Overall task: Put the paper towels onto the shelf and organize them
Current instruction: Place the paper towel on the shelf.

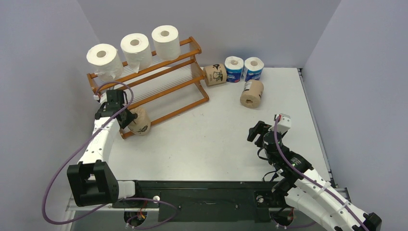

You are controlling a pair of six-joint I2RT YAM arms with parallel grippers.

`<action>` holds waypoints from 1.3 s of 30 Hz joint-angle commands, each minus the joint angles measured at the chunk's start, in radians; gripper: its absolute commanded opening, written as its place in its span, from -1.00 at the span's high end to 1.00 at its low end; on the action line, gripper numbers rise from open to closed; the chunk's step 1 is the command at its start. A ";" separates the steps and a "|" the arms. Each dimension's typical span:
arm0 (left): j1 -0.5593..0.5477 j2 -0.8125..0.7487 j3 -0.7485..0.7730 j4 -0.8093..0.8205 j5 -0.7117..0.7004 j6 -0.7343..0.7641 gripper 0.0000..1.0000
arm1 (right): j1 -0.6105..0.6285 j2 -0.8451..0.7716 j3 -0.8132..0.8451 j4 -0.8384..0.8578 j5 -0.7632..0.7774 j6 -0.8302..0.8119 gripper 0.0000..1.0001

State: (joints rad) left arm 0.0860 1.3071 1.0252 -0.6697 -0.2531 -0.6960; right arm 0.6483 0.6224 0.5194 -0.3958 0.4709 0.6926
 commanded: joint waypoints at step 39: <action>0.075 -0.066 -0.087 0.195 -0.072 -0.188 0.15 | -0.003 -0.018 -0.020 0.037 -0.004 -0.009 -0.37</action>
State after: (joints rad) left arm 0.1505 1.2411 0.9257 -0.5632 -0.3176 -0.8646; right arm 0.6483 0.6193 0.5056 -0.3935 0.4625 0.6926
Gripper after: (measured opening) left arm 0.371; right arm 0.688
